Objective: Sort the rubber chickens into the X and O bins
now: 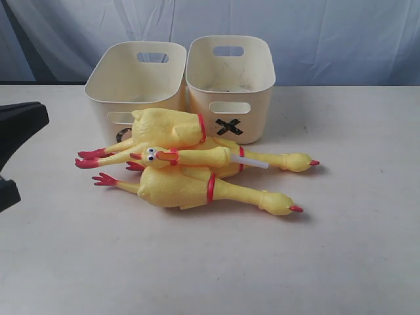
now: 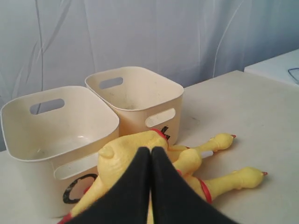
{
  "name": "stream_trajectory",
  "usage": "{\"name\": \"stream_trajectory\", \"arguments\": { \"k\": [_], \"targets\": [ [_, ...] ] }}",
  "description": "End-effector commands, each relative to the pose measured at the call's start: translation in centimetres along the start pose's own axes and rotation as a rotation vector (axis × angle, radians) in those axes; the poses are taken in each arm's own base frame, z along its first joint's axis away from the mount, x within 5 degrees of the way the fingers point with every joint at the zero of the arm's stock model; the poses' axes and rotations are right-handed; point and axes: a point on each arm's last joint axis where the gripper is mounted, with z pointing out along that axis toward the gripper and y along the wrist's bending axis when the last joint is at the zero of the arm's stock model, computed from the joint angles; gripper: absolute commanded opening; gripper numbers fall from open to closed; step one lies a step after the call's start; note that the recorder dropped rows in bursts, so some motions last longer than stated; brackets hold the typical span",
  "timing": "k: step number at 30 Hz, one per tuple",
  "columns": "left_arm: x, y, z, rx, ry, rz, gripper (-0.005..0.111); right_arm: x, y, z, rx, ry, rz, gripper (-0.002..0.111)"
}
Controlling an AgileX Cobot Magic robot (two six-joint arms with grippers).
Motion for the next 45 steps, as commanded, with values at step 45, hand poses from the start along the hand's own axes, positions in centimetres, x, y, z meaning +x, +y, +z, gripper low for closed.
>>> {"name": "stream_trajectory", "arguments": {
  "k": [45],
  "targets": [
    [0.5,-0.2,0.0,0.027,0.086,-0.023,0.0,2.9,9.7,19.5,-0.492,0.641,-0.668,0.0]
  ]
}}
